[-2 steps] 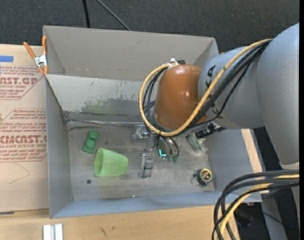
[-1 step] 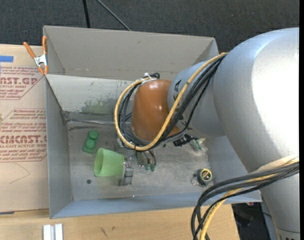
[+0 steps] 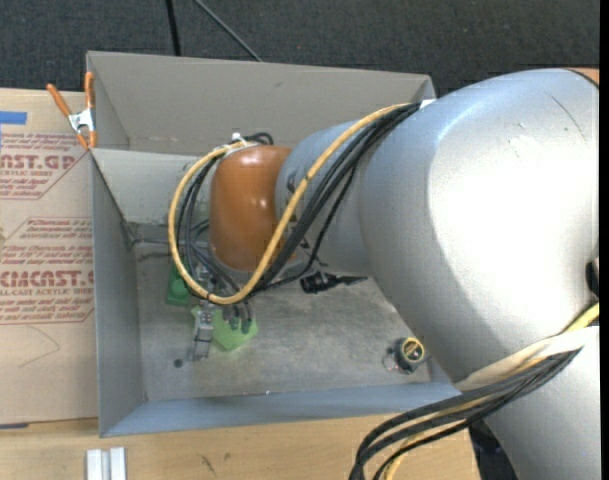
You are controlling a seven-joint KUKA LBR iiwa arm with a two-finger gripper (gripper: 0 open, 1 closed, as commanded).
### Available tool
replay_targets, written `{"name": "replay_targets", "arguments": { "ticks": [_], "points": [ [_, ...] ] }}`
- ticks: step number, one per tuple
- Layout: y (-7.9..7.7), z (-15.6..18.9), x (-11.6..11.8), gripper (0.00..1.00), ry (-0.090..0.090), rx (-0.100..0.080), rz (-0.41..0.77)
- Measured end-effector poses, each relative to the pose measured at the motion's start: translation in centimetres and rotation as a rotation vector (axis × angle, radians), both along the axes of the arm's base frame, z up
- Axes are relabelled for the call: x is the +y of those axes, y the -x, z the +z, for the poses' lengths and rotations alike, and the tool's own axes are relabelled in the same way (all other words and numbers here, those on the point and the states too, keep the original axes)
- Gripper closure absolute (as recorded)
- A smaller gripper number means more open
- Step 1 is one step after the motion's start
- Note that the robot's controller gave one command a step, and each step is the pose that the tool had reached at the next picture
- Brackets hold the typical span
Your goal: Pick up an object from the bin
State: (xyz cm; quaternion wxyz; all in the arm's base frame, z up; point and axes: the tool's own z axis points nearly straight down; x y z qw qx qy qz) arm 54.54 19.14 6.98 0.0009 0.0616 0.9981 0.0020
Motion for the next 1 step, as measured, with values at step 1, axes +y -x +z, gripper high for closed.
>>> {"name": "replay_targets", "arguments": {
  "ticks": [1],
  "points": [
    [-0.04, 0.01, -0.28, 1.0, 0.002, 0.0, -0.003]
  ]
}}
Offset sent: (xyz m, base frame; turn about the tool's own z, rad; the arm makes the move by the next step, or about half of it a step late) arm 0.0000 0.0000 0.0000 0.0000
